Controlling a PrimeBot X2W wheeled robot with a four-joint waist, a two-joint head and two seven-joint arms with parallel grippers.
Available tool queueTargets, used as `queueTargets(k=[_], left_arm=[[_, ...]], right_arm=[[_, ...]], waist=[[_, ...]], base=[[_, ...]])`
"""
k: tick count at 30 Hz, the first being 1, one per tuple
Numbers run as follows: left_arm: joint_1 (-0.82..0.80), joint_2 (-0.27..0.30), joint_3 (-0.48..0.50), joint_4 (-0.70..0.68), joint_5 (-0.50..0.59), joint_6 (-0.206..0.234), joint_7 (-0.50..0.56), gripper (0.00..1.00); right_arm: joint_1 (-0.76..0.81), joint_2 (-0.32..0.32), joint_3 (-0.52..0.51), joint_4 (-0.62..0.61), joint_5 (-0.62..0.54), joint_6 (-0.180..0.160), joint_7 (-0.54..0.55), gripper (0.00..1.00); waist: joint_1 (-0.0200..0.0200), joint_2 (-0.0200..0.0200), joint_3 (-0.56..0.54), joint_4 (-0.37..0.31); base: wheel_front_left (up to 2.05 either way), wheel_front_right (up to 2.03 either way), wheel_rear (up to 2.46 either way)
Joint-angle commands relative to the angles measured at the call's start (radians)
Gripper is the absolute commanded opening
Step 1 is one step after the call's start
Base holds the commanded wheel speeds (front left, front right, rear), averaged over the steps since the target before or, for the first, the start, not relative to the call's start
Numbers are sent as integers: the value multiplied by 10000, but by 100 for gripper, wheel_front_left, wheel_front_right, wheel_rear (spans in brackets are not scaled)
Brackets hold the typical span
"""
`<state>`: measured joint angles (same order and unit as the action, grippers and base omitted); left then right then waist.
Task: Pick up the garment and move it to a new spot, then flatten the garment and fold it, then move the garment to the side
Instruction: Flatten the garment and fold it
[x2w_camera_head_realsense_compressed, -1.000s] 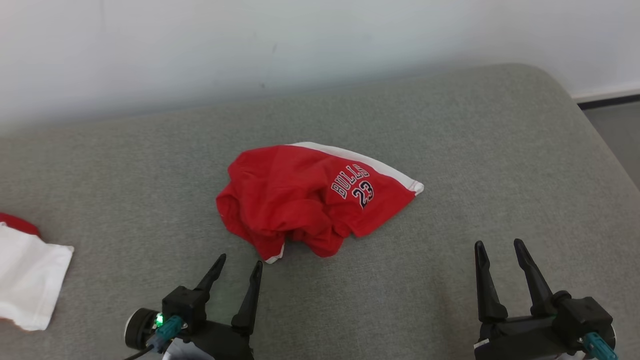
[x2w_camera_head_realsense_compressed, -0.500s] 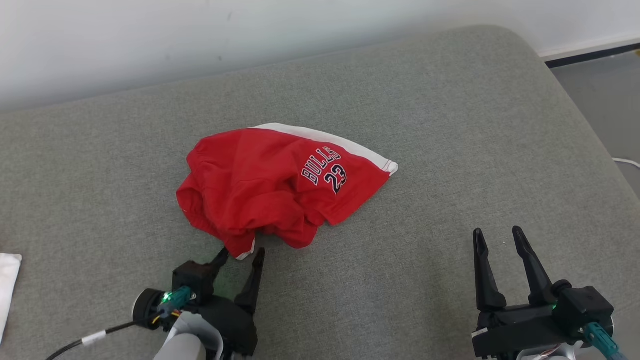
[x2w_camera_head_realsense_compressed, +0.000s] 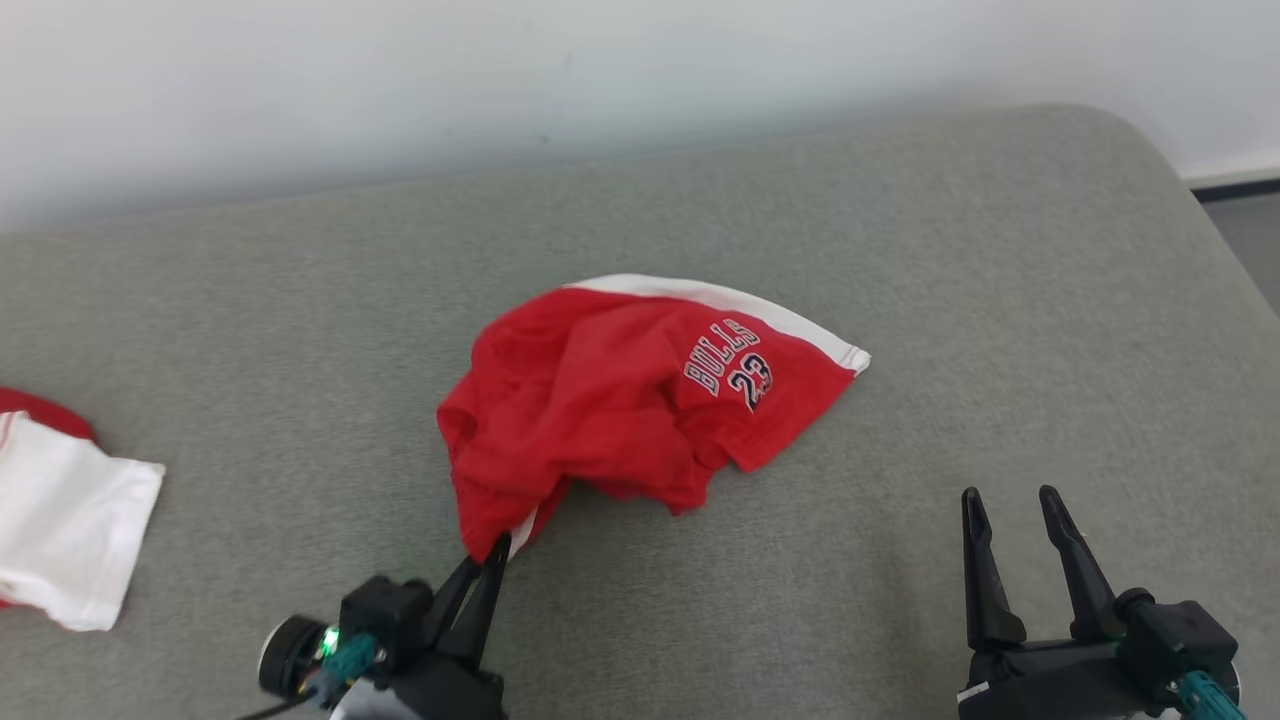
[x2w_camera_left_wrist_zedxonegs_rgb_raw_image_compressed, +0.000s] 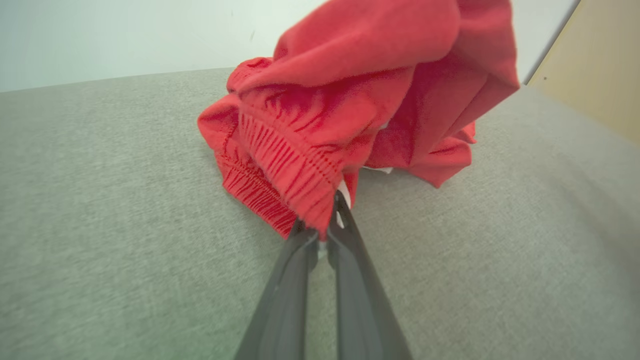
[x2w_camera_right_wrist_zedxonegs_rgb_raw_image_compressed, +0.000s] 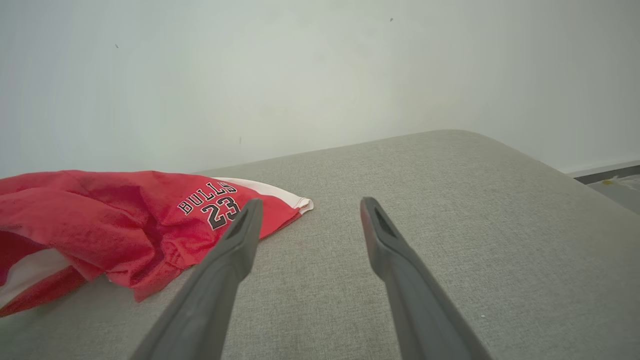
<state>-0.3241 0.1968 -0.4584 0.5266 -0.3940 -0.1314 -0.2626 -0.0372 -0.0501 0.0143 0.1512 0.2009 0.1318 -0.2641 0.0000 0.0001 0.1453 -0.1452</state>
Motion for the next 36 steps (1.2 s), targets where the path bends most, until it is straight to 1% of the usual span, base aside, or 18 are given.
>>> queueTargets(k=[1, 6, 10, 12, 13, 14, 15, 20, 24, 27, 30, 33, 36], left_arm=[[260, 112, -27, -132, 132, 22, -33, 0], [1228, 658, -3, -892, 11, 165, 106, 0], [1929, 847, -1, -1275, -135, 265, 344, 0], [2173, 772, -20, -1336, -248, 343, 373, 0], [2254, 749, -39, -1350, -236, 374, 365, 29], [2313, 736, -55, -1377, -192, 442, 330, 75], [2377, 672, -20, -1435, -240, 489, 273, 100], [2790, 520, 322, -2133, -378, 679, 39, 100], [3200, 682, 675, -2929, -253, 747, -30, 100], [3399, 696, 1319, -3763, -98, 975, -40, 100], [3624, 575, 2067, -4513, 178, 1254, -27, 100], [3802, 432, 2825, -4991, 374, 1509, -29, 100], [3938, 376, 3240, -5195, 581, 1644, -30, 100]], right_arm=[[122, -3, -14, 2, 67, -22, -4, 100], [263, -3, -60, 18, 70, -22, -5, 100], [329, -1, -104, 51, 26, -22, -5, 100], [362, -3, -115, 79, -2, -22, -5, 100], [385, -3, -123, 90, -15, -22, -5, 100], [403, -3, -139, 103, -31, -22, -3, 100], [423, -3, -148, 104, -48, -22, -5, 100], [582, -1, -241, 124, -57, -22, -5, 100], [701, -1, -300, 116, -32, -22, -5, 100], [752, -3, -312, 95, -28, -22, -3, 100], [732, -3, -291, 85, -48, -22, -5, 100], [681, -3, -254, 80, -90, -22, -5, 100], [673, -3, -255, 84, -100, -22, -5, 100]], waist=[[0, -1, -523, 618], [0, -1, -737, 1045], [0, -1, -810, 1181], [0, -1, -865, 1207], [0, -1, -904, 1214], [0, -1, -952, 1222], [0, -1, -995, 1230], [0, -1, -1232, 1312], [0, -1, -1381, 1429], [0, -1, -1451, 1510], [0, -1, -1488, 1534], [0, -1, -1504, 1489], [0, -1, -1507, 1427]], base=[[0, 0, 0], [0, 0, 0], [0, 0, 0], [0, 0, 0], [0, 0, 0], [0, 0, 0], [0, 0, 0], [0, 0, 0], [0, 0, 0], [0, 0, 0], [0, 0, 0], [0, 0, 0], [0, 0, 0]])
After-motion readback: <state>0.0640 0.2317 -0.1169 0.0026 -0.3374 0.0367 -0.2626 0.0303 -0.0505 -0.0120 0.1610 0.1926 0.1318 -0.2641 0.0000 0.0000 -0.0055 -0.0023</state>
